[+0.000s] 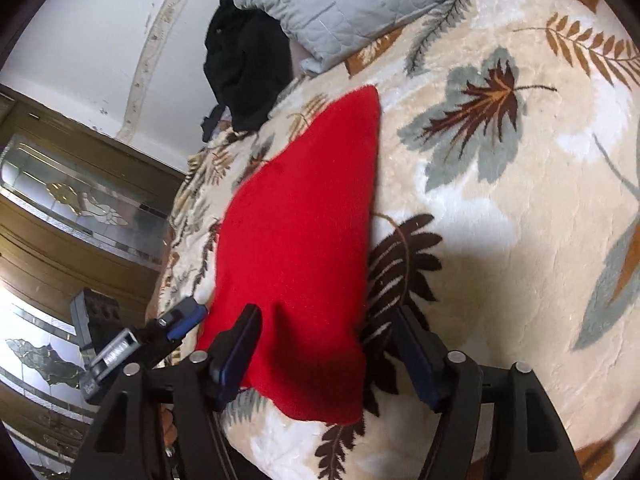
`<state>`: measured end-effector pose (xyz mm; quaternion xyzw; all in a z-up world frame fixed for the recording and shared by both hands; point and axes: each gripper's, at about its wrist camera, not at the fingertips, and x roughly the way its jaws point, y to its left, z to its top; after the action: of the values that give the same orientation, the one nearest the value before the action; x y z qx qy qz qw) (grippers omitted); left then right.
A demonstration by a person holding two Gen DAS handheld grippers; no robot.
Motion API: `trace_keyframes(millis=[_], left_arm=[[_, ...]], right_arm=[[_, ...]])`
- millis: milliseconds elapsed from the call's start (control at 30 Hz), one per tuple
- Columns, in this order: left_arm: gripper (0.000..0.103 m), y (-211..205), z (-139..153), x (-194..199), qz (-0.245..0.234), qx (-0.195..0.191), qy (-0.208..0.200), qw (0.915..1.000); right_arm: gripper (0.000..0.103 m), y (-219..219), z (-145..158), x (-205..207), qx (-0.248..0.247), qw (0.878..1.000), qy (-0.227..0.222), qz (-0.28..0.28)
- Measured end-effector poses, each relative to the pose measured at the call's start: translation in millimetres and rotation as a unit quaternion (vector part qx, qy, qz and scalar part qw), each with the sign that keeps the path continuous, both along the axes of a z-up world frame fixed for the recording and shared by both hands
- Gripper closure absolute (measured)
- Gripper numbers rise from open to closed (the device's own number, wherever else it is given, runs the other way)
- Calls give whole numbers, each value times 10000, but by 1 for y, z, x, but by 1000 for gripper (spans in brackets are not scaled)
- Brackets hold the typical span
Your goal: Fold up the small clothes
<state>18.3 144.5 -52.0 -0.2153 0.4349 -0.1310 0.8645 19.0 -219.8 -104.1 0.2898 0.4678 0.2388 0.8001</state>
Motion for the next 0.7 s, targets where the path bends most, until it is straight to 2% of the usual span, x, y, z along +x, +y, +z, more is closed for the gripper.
trace_keyframes(millis=[67,133,200,433,700], left_arm=[[37,-1,-4,19,31,35,62,10000],[37,0,-14,35,113,149,313,9993],[37,-3,-18,40,215,253,419,9986],[37,-12,-19,38,262,784,328,9960],[37,-21,-17,34,150,1031,204,9943]], right_arm=[[30,-2,1,3,38,10000,8,0],[30,0,1,11,28,10000,15,8],[30,2,3,19,-1,10000,0,29],[30,11,-3,37,-66,9999,139,7],[25,21,-4,45,-126,9998,173,40]])
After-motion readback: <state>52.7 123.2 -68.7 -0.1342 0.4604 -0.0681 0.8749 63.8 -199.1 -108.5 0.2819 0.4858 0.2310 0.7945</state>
